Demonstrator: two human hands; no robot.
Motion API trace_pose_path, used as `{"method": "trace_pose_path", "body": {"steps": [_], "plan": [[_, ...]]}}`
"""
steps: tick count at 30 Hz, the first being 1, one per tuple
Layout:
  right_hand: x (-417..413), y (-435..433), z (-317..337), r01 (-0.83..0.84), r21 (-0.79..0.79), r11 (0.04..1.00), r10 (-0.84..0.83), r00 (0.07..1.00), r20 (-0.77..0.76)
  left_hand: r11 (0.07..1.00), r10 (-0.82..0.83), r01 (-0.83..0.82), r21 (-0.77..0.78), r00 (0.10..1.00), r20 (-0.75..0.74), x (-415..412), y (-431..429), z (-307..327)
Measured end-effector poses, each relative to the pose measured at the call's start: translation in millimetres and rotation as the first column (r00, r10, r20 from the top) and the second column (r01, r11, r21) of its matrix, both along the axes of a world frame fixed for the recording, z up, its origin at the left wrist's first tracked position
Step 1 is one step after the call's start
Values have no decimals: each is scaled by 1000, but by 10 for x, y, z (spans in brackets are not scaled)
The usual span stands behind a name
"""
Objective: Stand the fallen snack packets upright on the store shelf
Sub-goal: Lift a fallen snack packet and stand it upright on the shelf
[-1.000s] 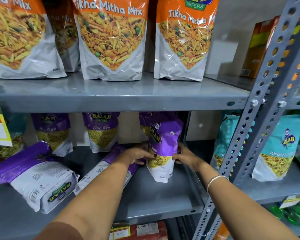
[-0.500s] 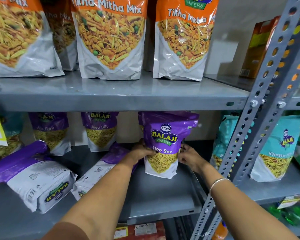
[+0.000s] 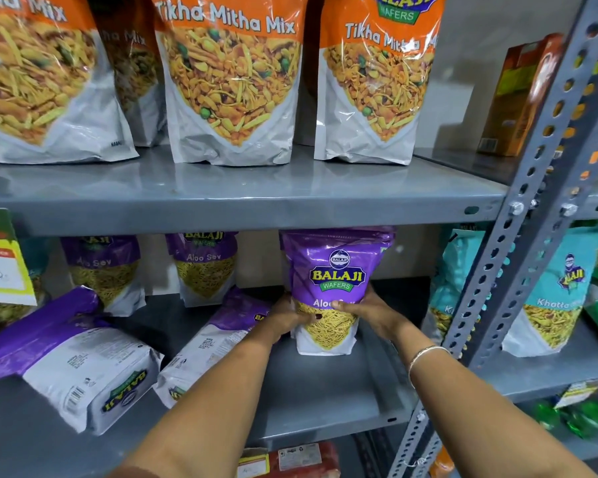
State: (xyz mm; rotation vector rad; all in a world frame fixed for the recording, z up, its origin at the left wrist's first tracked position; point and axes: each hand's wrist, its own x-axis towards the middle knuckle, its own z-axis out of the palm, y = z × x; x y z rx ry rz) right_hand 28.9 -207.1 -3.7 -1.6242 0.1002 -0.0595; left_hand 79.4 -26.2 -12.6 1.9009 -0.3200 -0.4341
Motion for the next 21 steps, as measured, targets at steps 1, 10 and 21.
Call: {"method": "trace_pose_path", "body": {"steps": [1, 10, 21], "plan": [[-15, 27, -9, 6, -17, 1000, -6, 1000, -6, 999, 33, -33, 15, 999, 11, -11, 1, -13], [-325, 110, 12, 76, -58, 995, -83, 989, -119, 989, 14, -38, 142, 985, 171, -172, 59, -14], [-943, -24, 101, 10, -98, 995, -26, 986, -163, 980, 87, -106, 169, 989, 120, -936, -92, 26]]}}
